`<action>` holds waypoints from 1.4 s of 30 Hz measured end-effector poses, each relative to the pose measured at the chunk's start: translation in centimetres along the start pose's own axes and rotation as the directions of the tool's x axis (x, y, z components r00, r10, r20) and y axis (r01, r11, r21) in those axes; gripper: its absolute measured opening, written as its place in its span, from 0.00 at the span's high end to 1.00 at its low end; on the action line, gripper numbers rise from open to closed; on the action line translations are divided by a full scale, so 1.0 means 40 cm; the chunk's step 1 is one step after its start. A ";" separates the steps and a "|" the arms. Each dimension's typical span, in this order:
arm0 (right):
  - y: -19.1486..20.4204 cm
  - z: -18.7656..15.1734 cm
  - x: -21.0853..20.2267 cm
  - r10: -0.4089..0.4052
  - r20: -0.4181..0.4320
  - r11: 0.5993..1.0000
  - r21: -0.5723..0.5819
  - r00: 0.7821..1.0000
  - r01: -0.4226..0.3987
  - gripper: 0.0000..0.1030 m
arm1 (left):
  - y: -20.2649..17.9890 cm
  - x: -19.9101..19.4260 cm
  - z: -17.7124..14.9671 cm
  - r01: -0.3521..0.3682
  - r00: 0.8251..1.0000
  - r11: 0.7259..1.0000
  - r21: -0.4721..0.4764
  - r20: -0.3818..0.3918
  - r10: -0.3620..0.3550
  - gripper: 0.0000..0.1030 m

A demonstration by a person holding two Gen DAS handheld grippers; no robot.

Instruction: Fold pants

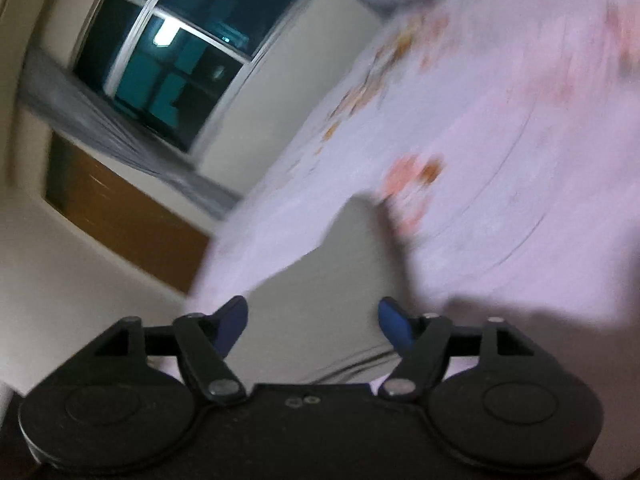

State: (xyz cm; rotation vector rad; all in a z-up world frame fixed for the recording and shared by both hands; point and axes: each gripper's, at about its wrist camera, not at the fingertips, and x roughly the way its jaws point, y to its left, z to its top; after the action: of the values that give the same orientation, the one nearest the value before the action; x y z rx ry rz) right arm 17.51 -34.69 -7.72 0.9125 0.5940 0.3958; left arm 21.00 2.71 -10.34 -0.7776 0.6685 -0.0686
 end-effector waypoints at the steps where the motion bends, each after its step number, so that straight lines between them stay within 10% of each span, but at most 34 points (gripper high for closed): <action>1: 0.003 -0.006 0.016 0.026 -0.010 0.999 0.027 1.000 -0.026 0.33 | -0.002 0.004 -0.001 -0.006 1.000 1.000 0.001 -0.002 0.006 0.83; 4: -0.031 -0.024 0.093 0.094 -0.094 0.979 0.190 0.991 -0.075 0.31 | -0.011 0.014 0.005 -0.021 1.000 1.000 0.007 -0.014 0.021 0.81; 5: -0.060 -0.035 0.122 0.038 -0.125 0.972 0.235 0.991 -0.007 0.43 | -0.011 0.020 0.003 -0.019 1.000 1.000 0.008 -0.021 0.020 0.79; 6: -0.087 -0.041 0.141 -0.029 -0.153 0.968 0.243 0.988 0.066 0.77 | -0.014 0.015 0.008 -0.011 1.000 1.000 0.007 -0.023 0.012 0.78; 8: -0.110 -0.039 0.138 -0.081 -0.160 0.956 0.267 0.984 0.122 0.96 | -0.017 -0.007 0.024 0.002 0.999 1.000 0.009 -0.035 -0.002 0.73; 11: -0.055 -0.033 0.109 -0.032 -0.129 0.976 0.209 0.991 0.059 0.68 | -0.023 -0.029 0.025 -0.017 1.000 0.997 0.069 -0.006 0.017 0.66; 17: -0.027 -0.046 0.183 -0.097 -0.196 0.988 0.104 0.976 0.119 0.73 | -0.024 -0.055 0.048 -0.009 1.000 0.998 0.069 -0.027 0.011 0.59; 22: 0.113 -0.014 0.091 -0.097 -0.038 0.988 -0.128 0.995 0.091 0.09 | 0.021 -0.236 0.104 -0.097 0.985 0.983 0.154 0.159 0.072 0.00; 29: 0.207 -0.048 0.045 -0.119 0.052 0.917 -0.378 0.992 0.130 0.11 | 0.247 -0.373 0.212 -0.181 0.946 0.983 -0.003 0.272 0.175 0.00; 37: 0.228 -0.149 0.100 -0.172 -0.021 0.910 -0.386 0.985 0.151 0.11 | 0.516 -0.336 0.310 0.117 0.940 0.944 -0.308 0.340 -0.006 0.00; 42: 0.259 -0.172 0.133 -0.211 -0.021 0.885 -0.428 0.977 0.182 0.11 | 0.518 -0.275 0.366 0.140 0.945 0.950 -0.280 0.324 -0.044 0.00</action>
State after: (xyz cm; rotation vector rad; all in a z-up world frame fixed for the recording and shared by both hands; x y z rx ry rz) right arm 16.52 -21.71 -4.04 0.4156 0.6245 0.3541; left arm 17.04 30.09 -10.76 -1.0876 0.3395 0.0723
